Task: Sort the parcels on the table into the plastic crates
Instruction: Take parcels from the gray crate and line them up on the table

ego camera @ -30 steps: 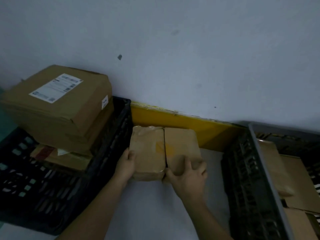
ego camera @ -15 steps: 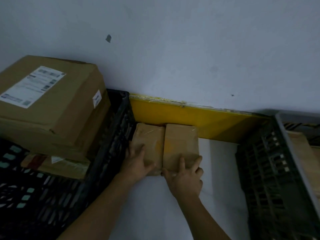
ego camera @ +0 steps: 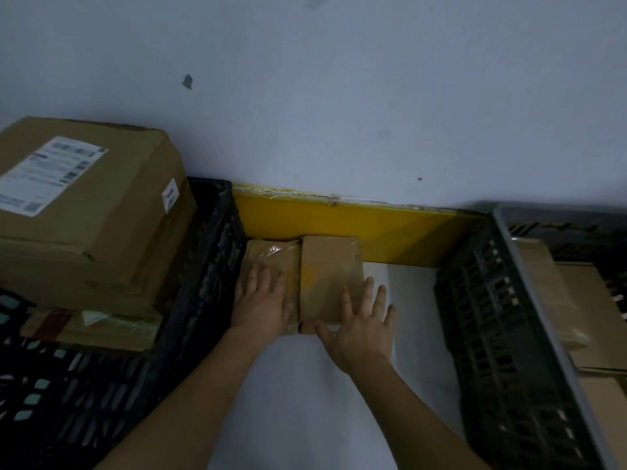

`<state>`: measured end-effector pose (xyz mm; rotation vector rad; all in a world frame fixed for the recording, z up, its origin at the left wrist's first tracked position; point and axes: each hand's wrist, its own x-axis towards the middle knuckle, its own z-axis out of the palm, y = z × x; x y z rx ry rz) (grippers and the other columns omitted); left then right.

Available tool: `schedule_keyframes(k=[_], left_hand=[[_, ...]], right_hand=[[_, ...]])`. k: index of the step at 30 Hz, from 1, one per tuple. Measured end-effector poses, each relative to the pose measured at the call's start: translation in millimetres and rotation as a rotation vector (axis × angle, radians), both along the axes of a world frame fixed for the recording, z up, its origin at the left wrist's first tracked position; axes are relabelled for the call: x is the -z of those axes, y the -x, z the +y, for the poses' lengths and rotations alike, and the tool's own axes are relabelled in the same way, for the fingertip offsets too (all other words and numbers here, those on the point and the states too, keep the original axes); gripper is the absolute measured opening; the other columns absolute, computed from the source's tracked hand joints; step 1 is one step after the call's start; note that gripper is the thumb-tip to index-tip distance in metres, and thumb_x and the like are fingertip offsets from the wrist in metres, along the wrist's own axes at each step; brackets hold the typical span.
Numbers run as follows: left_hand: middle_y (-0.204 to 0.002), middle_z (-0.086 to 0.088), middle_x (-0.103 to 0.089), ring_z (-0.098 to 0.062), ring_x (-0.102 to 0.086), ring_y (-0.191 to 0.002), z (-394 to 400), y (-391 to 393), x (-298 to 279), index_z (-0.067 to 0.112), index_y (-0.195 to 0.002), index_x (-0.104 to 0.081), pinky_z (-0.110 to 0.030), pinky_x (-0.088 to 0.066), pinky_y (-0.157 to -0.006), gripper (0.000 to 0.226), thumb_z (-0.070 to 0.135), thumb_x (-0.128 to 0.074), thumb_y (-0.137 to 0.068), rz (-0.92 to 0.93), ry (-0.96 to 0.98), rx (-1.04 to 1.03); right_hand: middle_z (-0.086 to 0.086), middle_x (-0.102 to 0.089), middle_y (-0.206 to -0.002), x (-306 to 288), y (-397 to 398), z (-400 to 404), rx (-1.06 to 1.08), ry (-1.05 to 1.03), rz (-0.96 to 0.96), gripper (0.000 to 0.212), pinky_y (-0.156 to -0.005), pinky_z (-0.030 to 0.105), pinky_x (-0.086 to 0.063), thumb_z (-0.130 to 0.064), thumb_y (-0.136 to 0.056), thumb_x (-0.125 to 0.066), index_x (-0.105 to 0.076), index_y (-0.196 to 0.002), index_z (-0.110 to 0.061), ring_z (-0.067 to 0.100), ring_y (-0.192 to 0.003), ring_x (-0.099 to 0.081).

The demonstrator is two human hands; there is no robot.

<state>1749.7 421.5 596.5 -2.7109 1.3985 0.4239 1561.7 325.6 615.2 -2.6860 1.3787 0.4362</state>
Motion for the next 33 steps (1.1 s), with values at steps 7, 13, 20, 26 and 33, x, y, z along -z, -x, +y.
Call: schedule_keyframes(k=[7, 13, 20, 26, 33], left_hand=[[-0.178, -0.014, -0.007, -0.036, -0.001, -0.164, -41.3, 46.9, -65.0, 0.021, -0.171, -0.012, -0.059, -0.006, -0.131, 0.077, 0.062, -0.030, -0.108, -0.094, 0.171, 0.071], [-0.179, -0.012, -0.006, -0.034, 0.002, -0.165, -87.6, 123.3, -116.2, 0.026, -0.171, -0.014, -0.058, -0.005, -0.131, 0.077, 0.064, -0.032, -0.107, -0.074, 0.341, 0.185], [-0.180, -0.007, 0.000, -0.029, 0.005, -0.165, -126.0, 215.9, -149.2, 0.028, -0.171, -0.009, -0.055, -0.005, -0.132, 0.076, 0.067, -0.024, -0.107, 0.016, 0.399, 0.235], [-0.179, -0.006, 0.001, -0.027, 0.005, -0.165, -146.9, 292.3, -154.6, 0.029, -0.171, -0.011, -0.053, -0.007, -0.133, 0.079, 0.071, -0.022, -0.105, 0.049, 0.431, 0.216], [-0.179, -0.004, 0.005, -0.025, 0.012, -0.164, -147.6, 351.2, -142.3, 0.028, -0.170, -0.018, -0.052, -0.011, -0.133, 0.074, 0.062, -0.038, -0.108, 0.100, 0.354, 0.189]], right_hand=[[0.018, 0.026, -0.176, -73.3, 55.2, -20.5, 0.003, 0.145, -0.121, 0.097, -0.132, 0.064, 0.000, -0.086, -0.098, -0.010, 0.005, -0.173, -0.026, 0.042, -0.164, 0.020], [0.014, 0.002, -0.181, -119.5, 142.5, -37.8, 0.115, 0.292, -0.397, 0.097, -0.133, 0.061, -0.013, -0.087, -0.097, -0.011, -0.022, -0.172, -0.027, 0.038, -0.167, 0.001], [0.017, -0.018, -0.179, -128.3, 251.9, -94.0, 0.283, 0.325, -0.491, 0.098, -0.129, 0.062, -0.024, -0.088, -0.094, -0.025, -0.028, -0.170, -0.026, 0.038, -0.165, -0.015], [0.006, -0.016, -0.180, -115.3, 336.2, -142.8, 0.008, -0.051, -0.273, 0.112, -0.131, 0.055, -0.024, -0.097, -0.078, -0.020, -0.012, -0.171, -0.035, 0.035, -0.165, -0.015], [0.004, -0.033, -0.174, -97.9, 355.5, -171.7, -0.249, -0.293, -0.136, 0.123, -0.127, 0.048, -0.032, -0.098, -0.069, -0.035, -0.021, -0.171, -0.030, 0.032, -0.157, -0.031]])
